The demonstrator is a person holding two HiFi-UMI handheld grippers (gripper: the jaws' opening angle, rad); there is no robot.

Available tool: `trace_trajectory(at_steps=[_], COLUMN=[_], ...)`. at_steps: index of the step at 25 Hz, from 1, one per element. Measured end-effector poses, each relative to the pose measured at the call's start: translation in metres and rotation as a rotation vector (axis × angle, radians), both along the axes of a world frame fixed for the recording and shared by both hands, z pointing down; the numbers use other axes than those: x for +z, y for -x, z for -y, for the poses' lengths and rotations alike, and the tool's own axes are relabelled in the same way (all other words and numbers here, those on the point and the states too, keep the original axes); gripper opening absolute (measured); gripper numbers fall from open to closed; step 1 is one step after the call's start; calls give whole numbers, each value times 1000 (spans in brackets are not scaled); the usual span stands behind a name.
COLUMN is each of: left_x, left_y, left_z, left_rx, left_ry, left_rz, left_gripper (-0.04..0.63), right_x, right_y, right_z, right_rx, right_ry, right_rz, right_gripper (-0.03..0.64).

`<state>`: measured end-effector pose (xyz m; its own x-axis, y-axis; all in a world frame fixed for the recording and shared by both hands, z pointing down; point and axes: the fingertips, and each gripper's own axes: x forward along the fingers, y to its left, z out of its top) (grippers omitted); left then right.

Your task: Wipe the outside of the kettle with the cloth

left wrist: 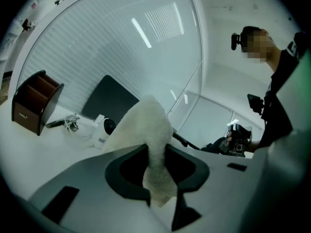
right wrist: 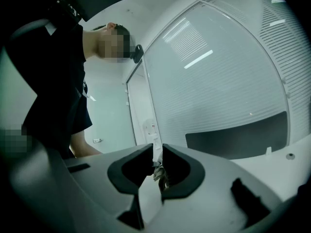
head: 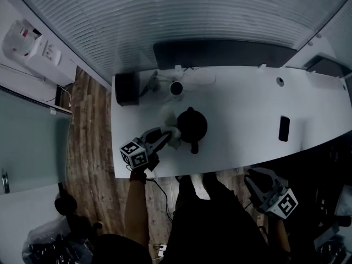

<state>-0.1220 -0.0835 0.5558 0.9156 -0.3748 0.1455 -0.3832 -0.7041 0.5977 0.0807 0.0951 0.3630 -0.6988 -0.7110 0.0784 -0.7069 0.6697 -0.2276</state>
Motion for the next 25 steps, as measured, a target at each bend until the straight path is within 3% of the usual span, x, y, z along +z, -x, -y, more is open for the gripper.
trace_trajectory(at_steps=[4,7,15,18,22,25], left_x=[26,49,143,125,26,-30], left_y=[-4,1,8,10,17,15], left_z=[5,9,-10,-8,18,47], left_rx=[33,10,-17,-22,-31,31], left_ry=[67,127,364,310,137,65], left_rz=[-12,-12,148,147,8,-67], left_gripper=[114,112,111,112,110,111], right_x=[8,15,20,17,14,23], right_y=[0,5,22,23,18,22], right_z=[-5,-7,-3,1,-3,-1], right_rx=[38,47,34,35,60,48], right_ry=[21,35,49,48,53,45], right_rz=[-21,-39,-53,-52,-55,-66], right_gripper=[51,51,51,51,51,51])
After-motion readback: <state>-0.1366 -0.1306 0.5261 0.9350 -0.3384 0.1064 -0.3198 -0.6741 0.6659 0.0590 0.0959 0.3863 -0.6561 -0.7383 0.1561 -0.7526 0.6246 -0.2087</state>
